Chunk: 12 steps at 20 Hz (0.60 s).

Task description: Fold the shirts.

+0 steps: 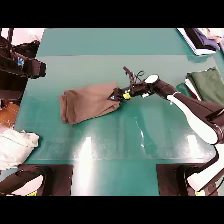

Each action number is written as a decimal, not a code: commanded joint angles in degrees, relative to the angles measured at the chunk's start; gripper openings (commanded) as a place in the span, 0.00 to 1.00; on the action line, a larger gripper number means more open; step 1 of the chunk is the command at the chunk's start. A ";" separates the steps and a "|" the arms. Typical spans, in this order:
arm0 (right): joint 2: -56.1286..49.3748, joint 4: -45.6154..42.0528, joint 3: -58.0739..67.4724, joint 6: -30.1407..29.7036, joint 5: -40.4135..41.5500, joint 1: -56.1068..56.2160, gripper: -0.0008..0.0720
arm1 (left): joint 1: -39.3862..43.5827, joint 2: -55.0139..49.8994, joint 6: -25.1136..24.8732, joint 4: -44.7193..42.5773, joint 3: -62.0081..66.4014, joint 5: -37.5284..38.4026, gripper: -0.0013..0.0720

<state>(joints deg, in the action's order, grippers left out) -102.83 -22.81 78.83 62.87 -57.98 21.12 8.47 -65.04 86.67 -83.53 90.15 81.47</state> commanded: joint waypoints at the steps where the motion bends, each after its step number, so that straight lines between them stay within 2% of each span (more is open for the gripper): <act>1: 2.97 0.09 2.95 -0.33 0.42 -3.48 0.05 | -0.04 0.04 -0.13 0.22 -0.28 0.00 0.05; 5: 7.82 -2.08 6.91 -0.28 0.57 -14.21 0.05 | -0.04 0.02 -0.11 4.50 -2.27 -0.50 0.05; 12: 9.57 -22.56 20.52 0.04 1.95 -34.77 0.05 | -0.04 0.04 -0.09 13.53 -4.28 0.04 0.05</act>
<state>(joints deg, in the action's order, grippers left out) -93.78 -36.40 94.39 62.78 -57.41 -5.91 8.47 -65.04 86.59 -73.43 86.41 80.64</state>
